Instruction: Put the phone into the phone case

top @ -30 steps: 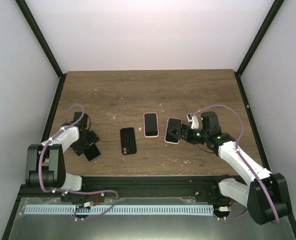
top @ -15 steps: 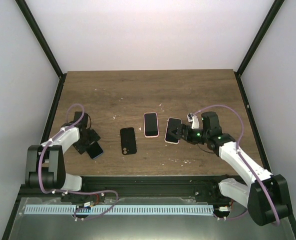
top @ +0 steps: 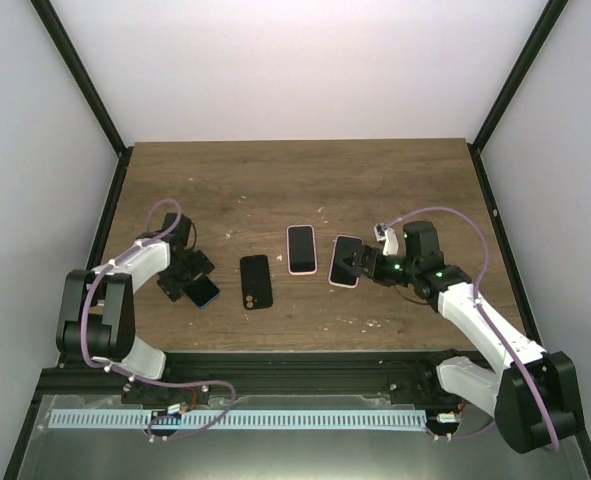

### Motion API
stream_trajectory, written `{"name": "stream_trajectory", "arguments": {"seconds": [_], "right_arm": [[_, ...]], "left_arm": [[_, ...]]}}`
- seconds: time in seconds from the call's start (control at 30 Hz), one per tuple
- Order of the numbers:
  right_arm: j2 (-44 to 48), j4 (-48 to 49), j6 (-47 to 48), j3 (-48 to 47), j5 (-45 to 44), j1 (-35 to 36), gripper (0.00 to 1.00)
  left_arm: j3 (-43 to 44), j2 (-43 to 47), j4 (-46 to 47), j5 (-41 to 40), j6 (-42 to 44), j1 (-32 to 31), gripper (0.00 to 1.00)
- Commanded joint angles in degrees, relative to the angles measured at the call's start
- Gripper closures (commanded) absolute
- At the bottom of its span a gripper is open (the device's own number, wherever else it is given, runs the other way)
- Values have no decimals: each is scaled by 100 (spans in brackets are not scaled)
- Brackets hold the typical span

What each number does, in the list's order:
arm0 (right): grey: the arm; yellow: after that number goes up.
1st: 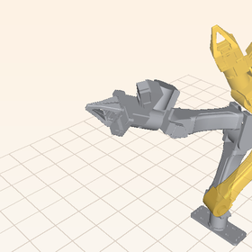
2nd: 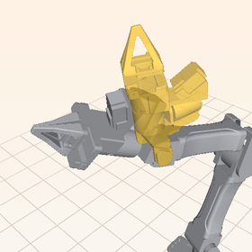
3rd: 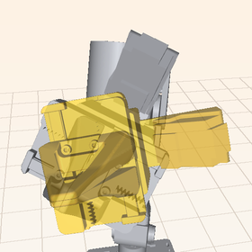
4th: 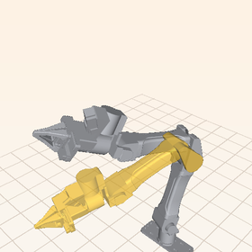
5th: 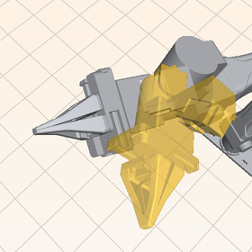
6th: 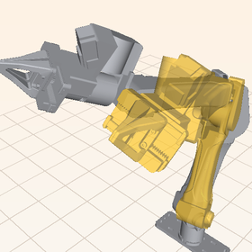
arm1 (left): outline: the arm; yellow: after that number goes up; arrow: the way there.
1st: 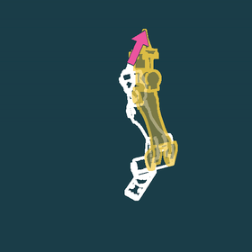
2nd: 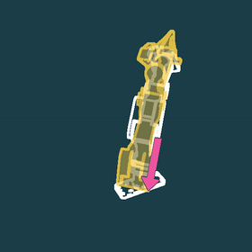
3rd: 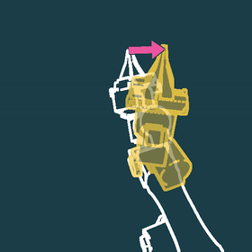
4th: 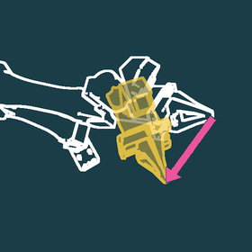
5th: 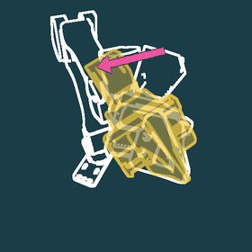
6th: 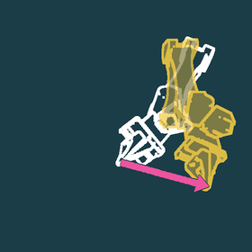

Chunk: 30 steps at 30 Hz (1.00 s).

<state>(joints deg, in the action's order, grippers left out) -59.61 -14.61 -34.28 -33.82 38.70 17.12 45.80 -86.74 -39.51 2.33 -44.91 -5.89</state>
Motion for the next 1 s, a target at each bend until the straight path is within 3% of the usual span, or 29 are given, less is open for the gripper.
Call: {"name": "stream_trajectory", "arguments": {"seconds": [0.0, 0.2, 0.43, 0.77, 0.97], "right_arm": [[-5, -20, 105, -239, -31, 54, 0], [24, -42, 115, -269, -37, 55, 0], [94, -47, 96, -247, -25, 58, 0], [156, -92, 93, -190, -64, 54, 0], [161, -97, 88, -162, -73, 55, 0]], "left_arm": [[187, -56, -413, 63, -367, -1, 10], [648, -433, -1008, -218, -576, -34, 12], [347, -373, -449, -255, -647, -64, 15], [213, -686, -266, -204, -677, -138, 13], [182, -699, -235, -197, -648, -144, 18]]}}
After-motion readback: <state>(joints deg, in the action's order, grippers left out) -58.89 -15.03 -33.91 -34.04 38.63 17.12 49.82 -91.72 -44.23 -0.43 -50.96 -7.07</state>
